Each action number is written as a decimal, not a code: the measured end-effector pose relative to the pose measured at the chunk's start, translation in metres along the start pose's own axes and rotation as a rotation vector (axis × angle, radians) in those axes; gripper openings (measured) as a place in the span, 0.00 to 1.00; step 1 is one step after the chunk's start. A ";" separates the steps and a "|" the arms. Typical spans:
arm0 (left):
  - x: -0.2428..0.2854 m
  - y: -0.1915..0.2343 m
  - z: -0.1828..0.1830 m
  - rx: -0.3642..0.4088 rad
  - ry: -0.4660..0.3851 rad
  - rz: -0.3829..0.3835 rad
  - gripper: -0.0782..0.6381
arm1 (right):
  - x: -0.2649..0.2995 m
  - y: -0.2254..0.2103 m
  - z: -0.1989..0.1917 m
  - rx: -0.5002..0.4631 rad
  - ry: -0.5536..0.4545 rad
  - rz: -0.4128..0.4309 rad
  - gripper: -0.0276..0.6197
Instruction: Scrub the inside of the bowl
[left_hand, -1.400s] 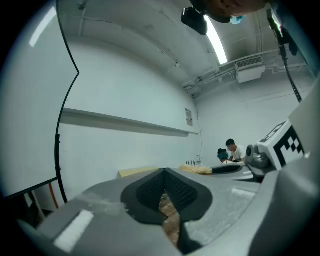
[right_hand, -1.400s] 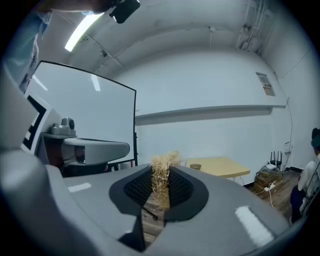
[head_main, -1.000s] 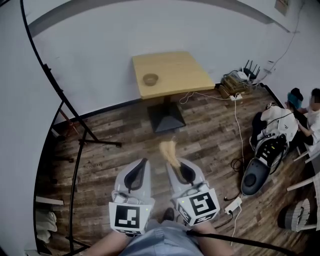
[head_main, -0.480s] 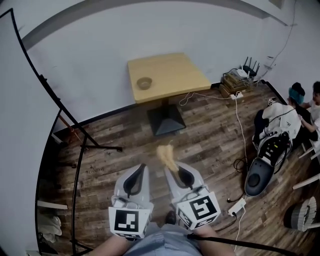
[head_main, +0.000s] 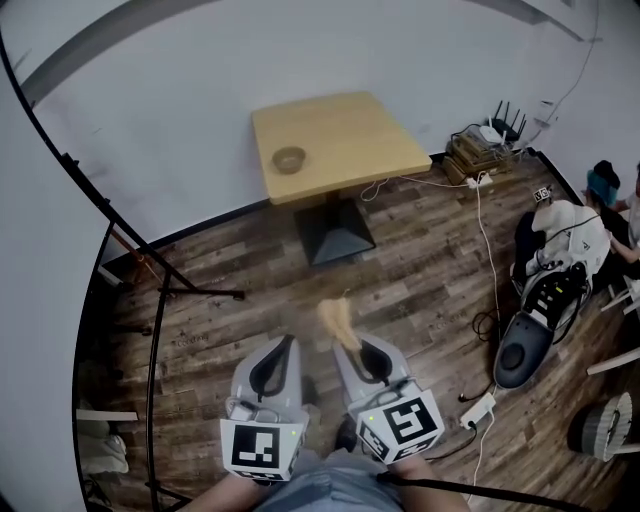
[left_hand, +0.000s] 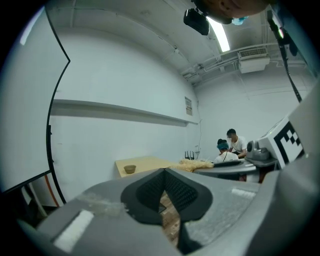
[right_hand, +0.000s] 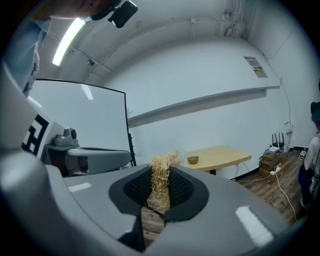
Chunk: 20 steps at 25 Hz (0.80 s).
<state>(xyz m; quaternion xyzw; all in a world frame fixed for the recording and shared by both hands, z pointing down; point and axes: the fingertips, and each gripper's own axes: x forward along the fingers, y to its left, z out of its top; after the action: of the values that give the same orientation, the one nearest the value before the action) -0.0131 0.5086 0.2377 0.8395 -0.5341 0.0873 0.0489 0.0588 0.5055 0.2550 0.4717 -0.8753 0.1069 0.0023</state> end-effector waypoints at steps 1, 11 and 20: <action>0.009 0.006 0.001 -0.007 0.000 -0.005 0.14 | 0.009 -0.004 0.001 -0.002 0.004 -0.005 0.14; 0.099 0.101 0.038 -0.017 -0.078 -0.031 0.14 | 0.131 -0.031 0.031 -0.014 -0.017 -0.024 0.14; 0.142 0.157 0.062 -0.048 -0.133 -0.026 0.14 | 0.202 -0.037 0.061 -0.072 -0.027 -0.010 0.14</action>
<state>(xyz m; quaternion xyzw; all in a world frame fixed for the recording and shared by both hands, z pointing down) -0.0909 0.3051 0.2032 0.8488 -0.5273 0.0181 0.0344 -0.0174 0.3073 0.2237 0.4769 -0.8762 0.0690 0.0079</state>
